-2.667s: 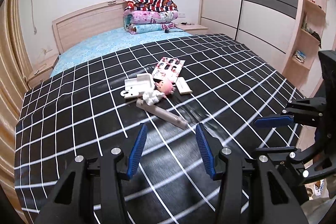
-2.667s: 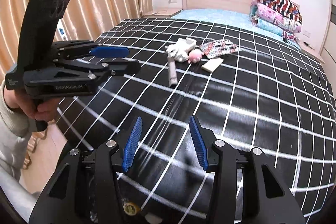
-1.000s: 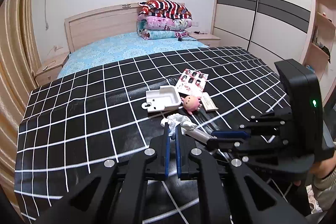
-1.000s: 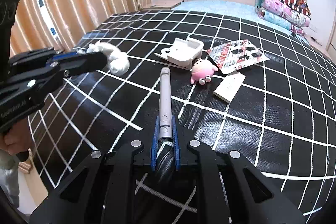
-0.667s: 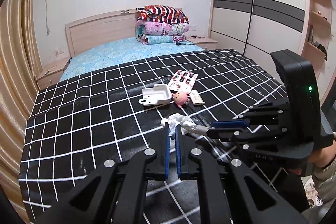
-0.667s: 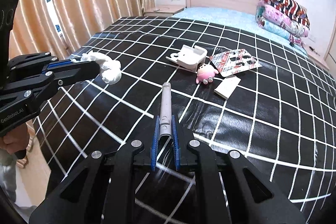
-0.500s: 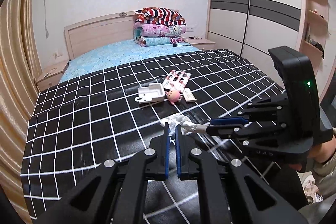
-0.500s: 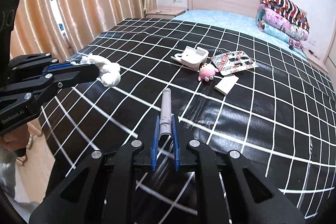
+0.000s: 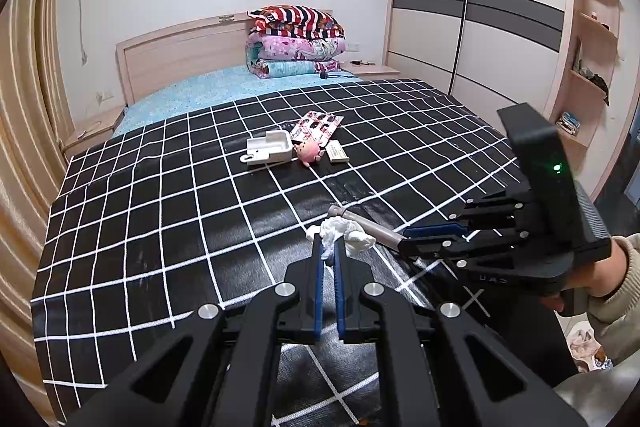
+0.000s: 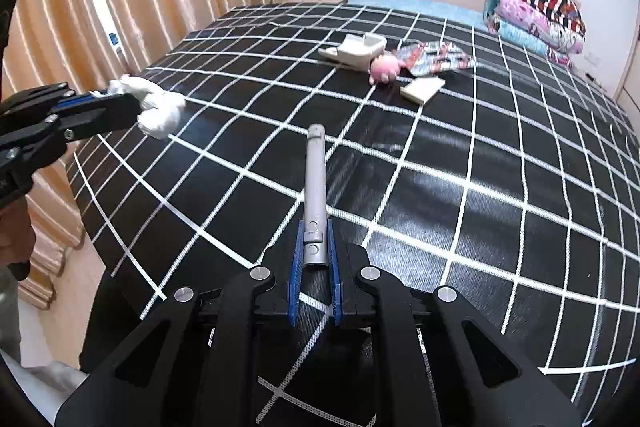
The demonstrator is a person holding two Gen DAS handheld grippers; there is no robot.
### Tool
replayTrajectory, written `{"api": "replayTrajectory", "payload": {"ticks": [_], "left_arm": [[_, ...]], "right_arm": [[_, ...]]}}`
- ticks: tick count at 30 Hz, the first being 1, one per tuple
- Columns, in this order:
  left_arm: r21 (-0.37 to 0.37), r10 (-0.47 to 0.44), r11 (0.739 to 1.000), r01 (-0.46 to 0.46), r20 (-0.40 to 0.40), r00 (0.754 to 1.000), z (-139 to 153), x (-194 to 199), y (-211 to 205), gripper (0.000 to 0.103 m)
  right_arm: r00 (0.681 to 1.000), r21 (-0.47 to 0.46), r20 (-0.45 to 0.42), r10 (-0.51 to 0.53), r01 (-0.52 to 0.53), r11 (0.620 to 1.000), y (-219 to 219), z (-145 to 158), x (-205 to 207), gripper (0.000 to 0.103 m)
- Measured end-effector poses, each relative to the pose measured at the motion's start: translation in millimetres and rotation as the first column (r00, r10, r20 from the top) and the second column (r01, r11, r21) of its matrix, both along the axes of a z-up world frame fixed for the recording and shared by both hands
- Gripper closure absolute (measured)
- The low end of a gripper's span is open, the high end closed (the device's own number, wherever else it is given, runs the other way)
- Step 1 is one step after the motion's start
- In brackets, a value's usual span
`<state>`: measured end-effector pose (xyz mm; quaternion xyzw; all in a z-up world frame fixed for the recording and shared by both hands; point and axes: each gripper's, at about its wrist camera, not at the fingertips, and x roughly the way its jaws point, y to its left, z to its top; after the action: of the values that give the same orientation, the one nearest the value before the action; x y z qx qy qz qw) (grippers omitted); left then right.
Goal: Collect trash
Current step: 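Grasp the crumpled white tissue with the left tool while the right tool grasps the grey stick, then carry the tissue with the left tool while the right tool carries the grey stick to the bin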
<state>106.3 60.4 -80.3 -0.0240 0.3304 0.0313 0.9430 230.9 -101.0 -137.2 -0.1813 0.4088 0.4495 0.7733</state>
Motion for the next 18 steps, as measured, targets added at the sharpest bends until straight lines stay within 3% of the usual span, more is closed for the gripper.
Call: {"api": "replayTrajectory", "payload": {"ticks": [3,5,6,10,13,18], "left_arm": [[-0.006,-0.003,1.0,0.003,-0.003,1.0,-2,-1,-1,0.099],[-0.013,-0.005,1.0,0.005,-0.003,1.0,-2,-2,-2,0.099],[-0.016,-0.008,1.0,0.008,-0.003,1.0,-4,-1,-3,0.099],[-0.022,-0.021,1.0,0.02,-0.008,1.0,-6,-1,-8,0.099],[-0.022,-0.029,0.999,0.029,-0.009,1.0,-7,-1,-11,0.099],[-0.024,-0.032,0.999,0.032,0.001,0.999,-4,-4,-15,0.099]], "right_arm": [[1.0,0.015,-0.012,0.0,0.0,1.0,-1,-2,1,0.089],[1.0,0.016,-0.007,0.004,-0.004,1.0,1,-3,0,0.076],[1.0,0.019,-0.005,0.006,-0.006,1.0,2,-4,0,0.074],[1.0,0.008,0.025,0.003,-0.003,1.0,7,-4,-3,0.075],[0.999,0.0,0.039,-0.006,0.006,1.0,5,-4,-4,0.089],[0.999,0.008,0.035,-0.006,0.006,1.0,-1,-1,-7,0.089]]}}
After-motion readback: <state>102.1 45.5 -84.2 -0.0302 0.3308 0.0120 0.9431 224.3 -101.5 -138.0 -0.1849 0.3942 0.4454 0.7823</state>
